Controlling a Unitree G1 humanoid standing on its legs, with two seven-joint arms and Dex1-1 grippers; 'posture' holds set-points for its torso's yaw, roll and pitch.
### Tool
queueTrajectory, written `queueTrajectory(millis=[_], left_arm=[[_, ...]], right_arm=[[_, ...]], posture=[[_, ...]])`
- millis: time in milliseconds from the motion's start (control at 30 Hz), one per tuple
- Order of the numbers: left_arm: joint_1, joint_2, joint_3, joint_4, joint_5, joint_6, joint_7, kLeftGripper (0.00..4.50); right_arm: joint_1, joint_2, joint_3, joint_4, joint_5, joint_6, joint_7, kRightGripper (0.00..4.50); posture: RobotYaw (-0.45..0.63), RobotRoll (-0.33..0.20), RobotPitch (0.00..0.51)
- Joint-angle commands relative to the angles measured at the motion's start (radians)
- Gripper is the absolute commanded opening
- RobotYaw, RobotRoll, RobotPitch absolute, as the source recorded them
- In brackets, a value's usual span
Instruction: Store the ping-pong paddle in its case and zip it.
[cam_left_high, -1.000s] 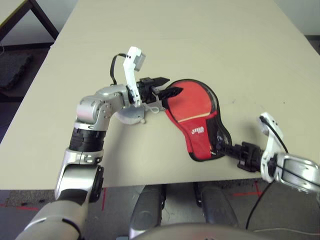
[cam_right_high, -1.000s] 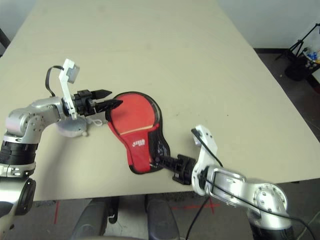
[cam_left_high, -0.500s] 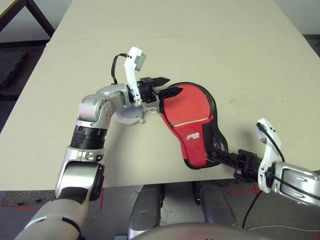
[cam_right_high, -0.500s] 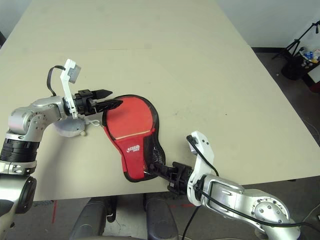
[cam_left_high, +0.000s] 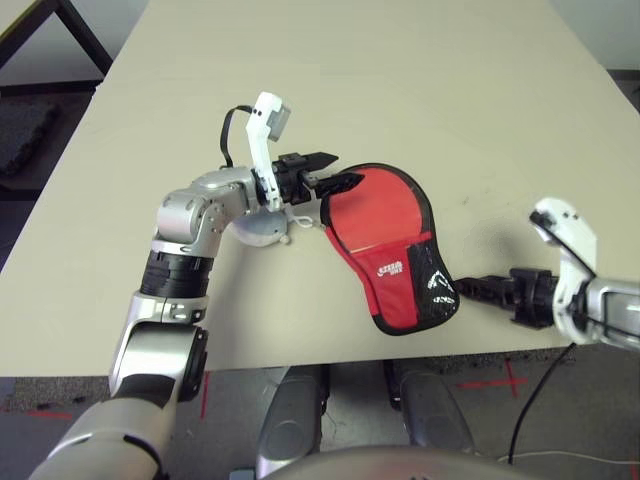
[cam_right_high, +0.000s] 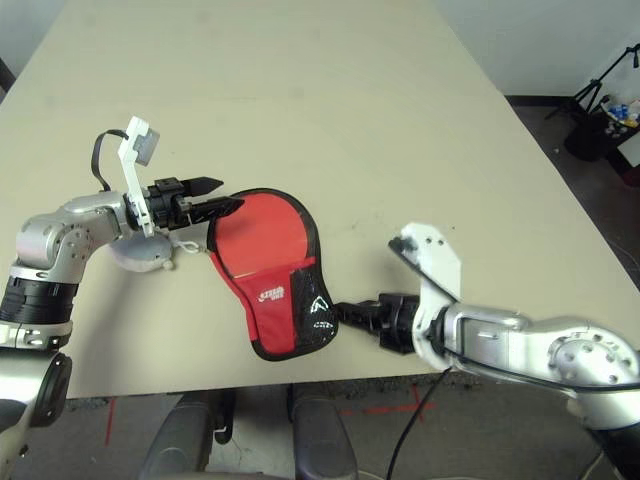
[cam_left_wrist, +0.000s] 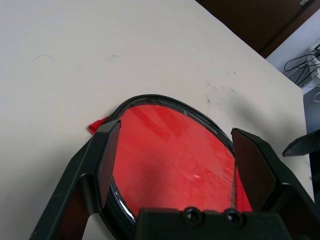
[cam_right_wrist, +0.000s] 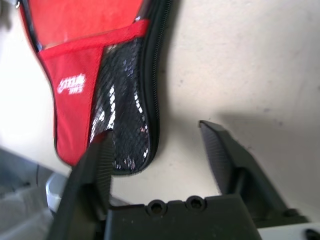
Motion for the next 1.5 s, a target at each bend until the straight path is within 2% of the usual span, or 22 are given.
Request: queueTrajectory(millis=[33, 100, 200, 300, 500, 733, 1000, 1200, 1367, 1500], left_arm=[[-0.002, 0.001, -0.009, 0.017, 0.020, -0.013, -0.010, 4.50], [-0.009, 0.002, -0.018, 0.030, 0.032, -0.028, -0.018, 4.50], [-0.021, 0.010, -0.042, 0.054, 0.066, -0.065, -0.041, 4.50], [-0.036, 0.025, -0.057, 0.073, 0.094, -0.093, -0.067, 4.50], [-0.057, 0.092, -0.078, 0.119, 0.165, -0.159, -0.121, 4.50], [-0.041, 0.117, -0.066, 0.102, 0.183, -0.160, -0.146, 4.50], [-0.019, 0.159, -0.084, 0.063, 0.195, -0.130, -0.189, 4.50], [-0.046, 0.295, -0.145, 0.043, 0.285, -0.172, -0.256, 4.50], [-0.085, 0.412, -0.147, 0.039, 0.314, -0.186, -0.354, 4.50], [-0.113, 0.452, -0.139, 0.054, 0.315, -0.185, -0.400, 4.50]], right_arm=[[-0.124, 0.012, 0.024, 0.015, -0.009, 0.017, -0.001, 4.48], [-0.211, 0.082, 0.074, 0.014, -0.063, 0.020, 0.000, 4.48], [-0.309, 0.197, 0.160, 0.009, -0.239, 0.065, 0.036, 4.48], [-0.356, 0.275, 0.224, -0.007, -0.427, 0.098, 0.126, 4.48], [-0.406, 0.334, 0.304, -0.035, -0.745, 0.110, 0.370, 4.48], [-0.446, 0.410, 0.365, -0.024, -1.013, 0.073, 0.570, 4.48], [-0.446, 0.522, 0.416, 0.036, -1.212, 0.067, 0.704, 4.48], [-0.435, 0.578, 0.476, 0.135, -1.385, 0.016, 0.778, 4.48], [-0.407, 0.598, 0.489, 0.154, -1.470, 0.000, 0.830, 4.48], [-0.396, 0.617, 0.480, 0.161, -1.511, -0.003, 0.857, 4.48]], posture=[[-0.05, 0.000, 0.206], [-0.06, 0.000, 0.203], [-0.06, 0.000, 0.199], [-0.05, 0.000, 0.195], [-0.04, 0.000, 0.192], [-0.02, 0.000, 0.194], [-0.01, 0.000, 0.196], [0.00, 0.000, 0.192], [0.00, 0.000, 0.190], [0.01, 0.000, 0.188]])
